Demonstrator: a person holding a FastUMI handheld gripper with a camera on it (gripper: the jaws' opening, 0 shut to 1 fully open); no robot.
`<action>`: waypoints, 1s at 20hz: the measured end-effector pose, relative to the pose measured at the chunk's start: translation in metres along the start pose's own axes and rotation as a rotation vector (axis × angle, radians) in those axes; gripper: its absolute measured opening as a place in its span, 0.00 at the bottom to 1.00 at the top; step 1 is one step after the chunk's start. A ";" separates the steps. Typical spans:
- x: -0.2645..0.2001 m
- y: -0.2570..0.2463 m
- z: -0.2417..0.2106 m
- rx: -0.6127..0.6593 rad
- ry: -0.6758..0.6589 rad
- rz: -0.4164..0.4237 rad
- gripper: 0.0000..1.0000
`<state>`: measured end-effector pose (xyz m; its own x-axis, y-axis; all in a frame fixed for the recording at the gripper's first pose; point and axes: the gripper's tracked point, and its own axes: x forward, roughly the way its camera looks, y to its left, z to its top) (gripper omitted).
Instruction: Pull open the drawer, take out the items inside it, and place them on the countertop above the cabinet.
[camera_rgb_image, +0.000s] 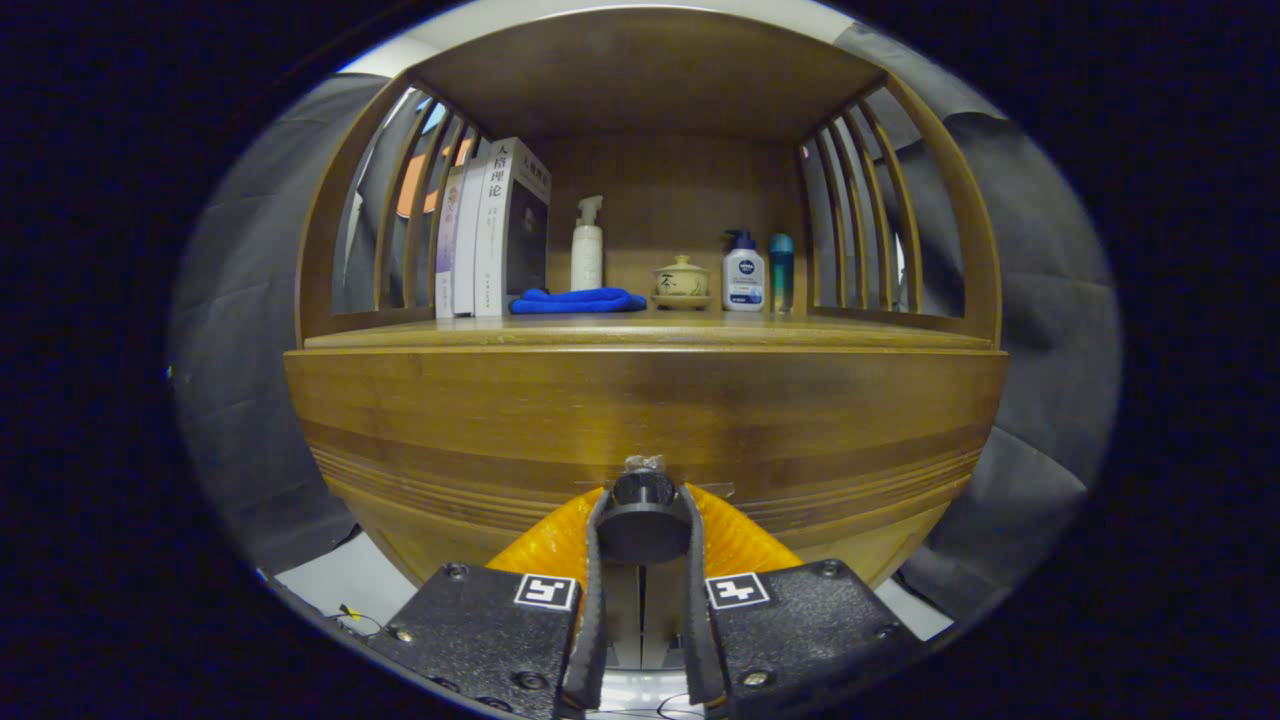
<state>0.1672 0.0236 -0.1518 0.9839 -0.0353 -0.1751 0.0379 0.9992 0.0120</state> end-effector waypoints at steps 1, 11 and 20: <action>-0.006 0.000 -0.002 0.002 0.001 0.001 0.34; -0.063 -0.002 -0.016 -0.022 0.003 0.013 0.34; -0.112 -0.004 -0.030 0.001 0.043 0.025 0.34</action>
<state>0.0512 0.0244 -0.1618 0.9762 -0.0095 -0.2167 0.0137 0.9997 0.0182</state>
